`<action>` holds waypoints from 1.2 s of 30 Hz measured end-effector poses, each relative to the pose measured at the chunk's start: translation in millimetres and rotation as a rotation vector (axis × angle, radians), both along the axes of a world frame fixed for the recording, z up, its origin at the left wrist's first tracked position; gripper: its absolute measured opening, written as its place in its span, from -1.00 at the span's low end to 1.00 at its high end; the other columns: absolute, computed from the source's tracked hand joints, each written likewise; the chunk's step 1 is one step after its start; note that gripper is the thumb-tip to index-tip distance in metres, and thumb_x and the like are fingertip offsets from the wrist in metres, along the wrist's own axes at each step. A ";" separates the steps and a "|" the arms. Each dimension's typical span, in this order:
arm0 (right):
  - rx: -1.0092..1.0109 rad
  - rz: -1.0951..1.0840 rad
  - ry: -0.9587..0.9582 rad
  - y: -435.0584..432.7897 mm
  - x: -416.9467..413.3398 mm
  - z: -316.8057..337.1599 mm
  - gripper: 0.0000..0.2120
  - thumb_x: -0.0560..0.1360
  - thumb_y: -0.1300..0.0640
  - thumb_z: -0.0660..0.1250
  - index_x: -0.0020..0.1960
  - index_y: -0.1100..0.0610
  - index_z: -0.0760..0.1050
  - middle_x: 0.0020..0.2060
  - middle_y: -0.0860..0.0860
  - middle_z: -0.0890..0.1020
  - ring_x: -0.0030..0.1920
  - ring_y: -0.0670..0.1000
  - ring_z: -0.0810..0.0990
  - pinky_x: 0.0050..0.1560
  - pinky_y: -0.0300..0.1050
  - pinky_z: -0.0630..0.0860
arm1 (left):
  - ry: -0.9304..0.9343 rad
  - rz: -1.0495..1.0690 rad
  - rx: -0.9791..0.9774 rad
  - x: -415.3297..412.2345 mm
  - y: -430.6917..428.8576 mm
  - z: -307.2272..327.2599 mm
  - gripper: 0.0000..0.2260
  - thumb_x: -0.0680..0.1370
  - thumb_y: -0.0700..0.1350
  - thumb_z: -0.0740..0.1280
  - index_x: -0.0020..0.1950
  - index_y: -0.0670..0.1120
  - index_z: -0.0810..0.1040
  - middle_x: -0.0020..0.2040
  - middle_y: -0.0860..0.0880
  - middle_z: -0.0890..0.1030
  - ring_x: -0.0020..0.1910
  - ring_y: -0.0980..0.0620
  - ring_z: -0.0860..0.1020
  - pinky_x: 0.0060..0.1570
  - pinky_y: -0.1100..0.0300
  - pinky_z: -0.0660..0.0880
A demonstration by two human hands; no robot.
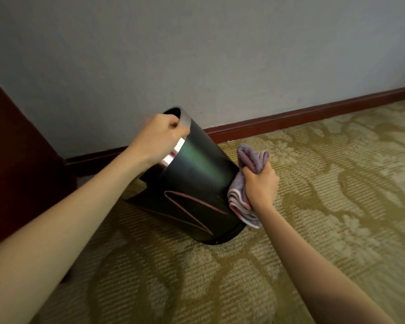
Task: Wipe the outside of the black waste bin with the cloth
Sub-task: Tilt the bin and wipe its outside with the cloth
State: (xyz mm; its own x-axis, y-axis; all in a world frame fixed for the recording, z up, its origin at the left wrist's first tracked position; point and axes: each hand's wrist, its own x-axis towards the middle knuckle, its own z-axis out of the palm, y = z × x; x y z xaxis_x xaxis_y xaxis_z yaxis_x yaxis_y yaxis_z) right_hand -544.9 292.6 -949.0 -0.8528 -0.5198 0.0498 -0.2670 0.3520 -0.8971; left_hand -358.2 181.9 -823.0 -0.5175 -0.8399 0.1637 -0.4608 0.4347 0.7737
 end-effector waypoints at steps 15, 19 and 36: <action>0.182 -0.106 -0.186 50.2 -50.8 -33.0 -0.70 0.39 0.04 0.38 0.02 0.22 0.56 -0.20 0.11 0.56 -0.10 0.17 0.56 -0.17 -0.09 0.36 | -0.259 -0.372 -0.412 0.0 79.5 -44.7 -0.51 0.52 0.30 -0.05 -0.32 0.01 0.44 -0.39 0.06 0.50 -0.35 0.07 0.51 -0.34 0.04 0.44; 0.166 -0.141 -0.246 76.2 -65.9 -39.6 -0.69 0.38 0.07 0.40 0.02 0.25 0.58 -0.22 0.10 0.56 -0.13 0.10 0.57 -0.19 -0.11 0.37 | -0.404 -0.421 -0.525 -40.9 110.2 -51.8 -0.51 0.51 0.31 -0.10 -0.35 0.00 0.36 -0.39 0.05 0.50 -0.34 0.00 0.55 -0.34 0.05 0.47; 0.060 -0.250 -0.512 126.4 -72.3 -40.0 -0.64 0.39 0.08 0.39 0.13 0.22 0.51 -0.30 0.03 0.56 -0.21 0.14 0.58 -0.10 0.06 0.50 | -0.565 -0.474 -0.942 -36.3 114.6 -60.3 -0.39 0.51 0.26 -0.22 -0.16 -0.09 0.49 -0.34 -0.02 0.59 -0.33 -0.07 0.61 -0.44 0.17 0.27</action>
